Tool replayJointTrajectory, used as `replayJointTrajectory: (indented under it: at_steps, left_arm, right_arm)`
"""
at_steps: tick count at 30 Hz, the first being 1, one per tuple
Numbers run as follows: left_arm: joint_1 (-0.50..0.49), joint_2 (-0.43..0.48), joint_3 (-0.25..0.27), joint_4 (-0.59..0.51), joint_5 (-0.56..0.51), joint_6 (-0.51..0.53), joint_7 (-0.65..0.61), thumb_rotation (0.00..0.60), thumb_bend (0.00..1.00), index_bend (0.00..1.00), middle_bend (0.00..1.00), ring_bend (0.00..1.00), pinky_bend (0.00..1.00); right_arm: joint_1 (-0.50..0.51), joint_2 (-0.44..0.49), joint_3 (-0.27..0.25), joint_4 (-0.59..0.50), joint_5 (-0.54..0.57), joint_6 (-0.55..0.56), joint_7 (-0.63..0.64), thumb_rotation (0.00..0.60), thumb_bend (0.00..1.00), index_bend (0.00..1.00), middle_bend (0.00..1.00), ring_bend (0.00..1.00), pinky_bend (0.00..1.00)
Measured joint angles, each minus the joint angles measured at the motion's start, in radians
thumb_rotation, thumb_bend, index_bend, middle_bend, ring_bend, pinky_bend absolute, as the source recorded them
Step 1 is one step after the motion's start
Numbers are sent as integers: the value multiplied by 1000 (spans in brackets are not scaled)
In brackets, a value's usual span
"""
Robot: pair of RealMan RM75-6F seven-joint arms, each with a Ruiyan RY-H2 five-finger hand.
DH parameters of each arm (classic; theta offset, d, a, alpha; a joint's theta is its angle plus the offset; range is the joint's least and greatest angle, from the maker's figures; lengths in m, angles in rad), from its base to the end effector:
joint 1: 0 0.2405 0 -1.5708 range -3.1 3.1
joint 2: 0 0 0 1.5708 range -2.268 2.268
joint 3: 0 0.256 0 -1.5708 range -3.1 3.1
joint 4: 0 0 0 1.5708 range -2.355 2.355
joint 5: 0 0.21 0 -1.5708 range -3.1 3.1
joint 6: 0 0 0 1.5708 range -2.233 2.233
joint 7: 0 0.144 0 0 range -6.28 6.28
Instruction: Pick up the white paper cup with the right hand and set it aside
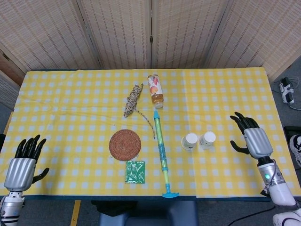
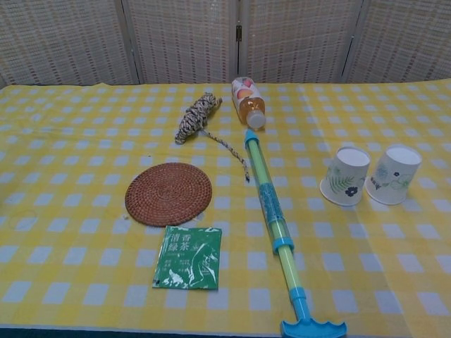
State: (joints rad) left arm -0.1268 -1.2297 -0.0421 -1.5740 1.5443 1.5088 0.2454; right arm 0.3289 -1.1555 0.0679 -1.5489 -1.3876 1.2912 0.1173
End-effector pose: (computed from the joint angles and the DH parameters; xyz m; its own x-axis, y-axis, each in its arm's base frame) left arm -0.2935 0.1914 0.1267 0.5481 -0.0440 0.8353 0.8310 -0.0851 -0.5497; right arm -0.2903 -0.2604 0.1372 0.3056 -0.0886 0.9480 -0.9492 -0.1063 0.2960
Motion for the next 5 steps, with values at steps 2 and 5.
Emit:
replayJointTrajectory:
  at_steps: [2,5]
  left_arm:
    - [-1,-11,-3,0,3,5,12,600,256,16,0,0,0]
    - [-3,-27,-5,3,8,10,23,600,256,16,0,0,0]
  right_arm:
    - [-41,5,-15,-11,-30,58,0,600,364,97,26,99,70]
    - [-87,7,-30,-19,-68,123,2,600,364,97,24,94,64]
